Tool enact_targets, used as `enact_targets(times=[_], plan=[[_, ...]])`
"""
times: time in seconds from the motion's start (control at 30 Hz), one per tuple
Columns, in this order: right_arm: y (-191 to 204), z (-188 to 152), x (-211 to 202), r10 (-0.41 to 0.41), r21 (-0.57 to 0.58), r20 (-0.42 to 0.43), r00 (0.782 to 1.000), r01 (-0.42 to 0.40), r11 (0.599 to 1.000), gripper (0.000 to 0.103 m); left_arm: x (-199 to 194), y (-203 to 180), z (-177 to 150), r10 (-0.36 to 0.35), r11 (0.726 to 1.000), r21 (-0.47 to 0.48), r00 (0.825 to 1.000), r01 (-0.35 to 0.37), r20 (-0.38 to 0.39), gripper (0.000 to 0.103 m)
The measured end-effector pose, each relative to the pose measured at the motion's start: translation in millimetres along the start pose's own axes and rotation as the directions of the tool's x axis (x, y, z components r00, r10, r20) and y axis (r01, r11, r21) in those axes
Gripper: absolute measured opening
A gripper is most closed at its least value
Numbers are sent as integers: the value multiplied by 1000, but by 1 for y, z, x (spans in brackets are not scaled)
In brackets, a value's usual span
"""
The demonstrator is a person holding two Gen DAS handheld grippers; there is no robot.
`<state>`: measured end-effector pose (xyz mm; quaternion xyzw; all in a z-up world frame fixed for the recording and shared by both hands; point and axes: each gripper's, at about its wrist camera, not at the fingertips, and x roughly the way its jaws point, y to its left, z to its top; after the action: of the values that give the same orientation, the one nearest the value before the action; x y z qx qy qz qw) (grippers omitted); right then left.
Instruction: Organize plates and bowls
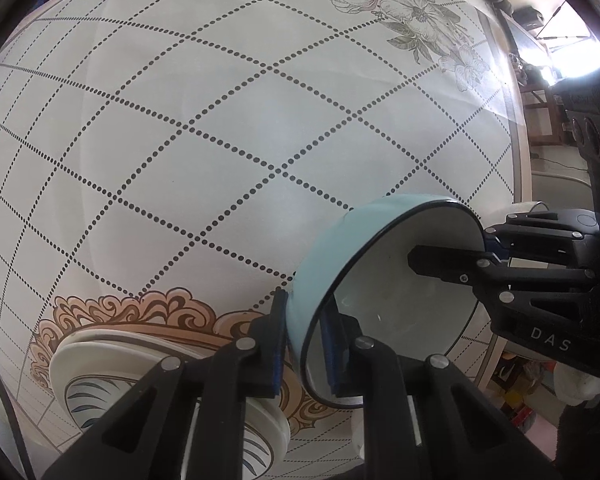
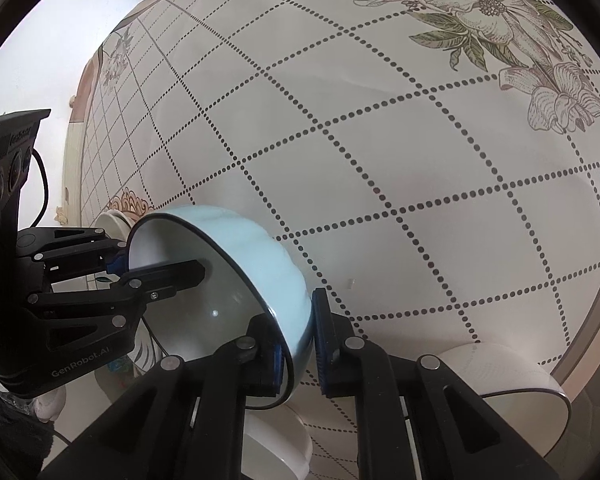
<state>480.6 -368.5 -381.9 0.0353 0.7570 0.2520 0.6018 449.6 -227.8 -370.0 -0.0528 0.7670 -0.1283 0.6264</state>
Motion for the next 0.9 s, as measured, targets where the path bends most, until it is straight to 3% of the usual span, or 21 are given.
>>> enact_targets(times=[0.47,0.9], plan=[[-3,-25,-54,21,31,52,998,-22,999,14,-63,-19,-7,6,999,45,999,-8,53,13],[-6,-94,-100,52,91,110,993,-62,994,14,-80,-49,-49,-4,990,139,997,-6,77,13]])
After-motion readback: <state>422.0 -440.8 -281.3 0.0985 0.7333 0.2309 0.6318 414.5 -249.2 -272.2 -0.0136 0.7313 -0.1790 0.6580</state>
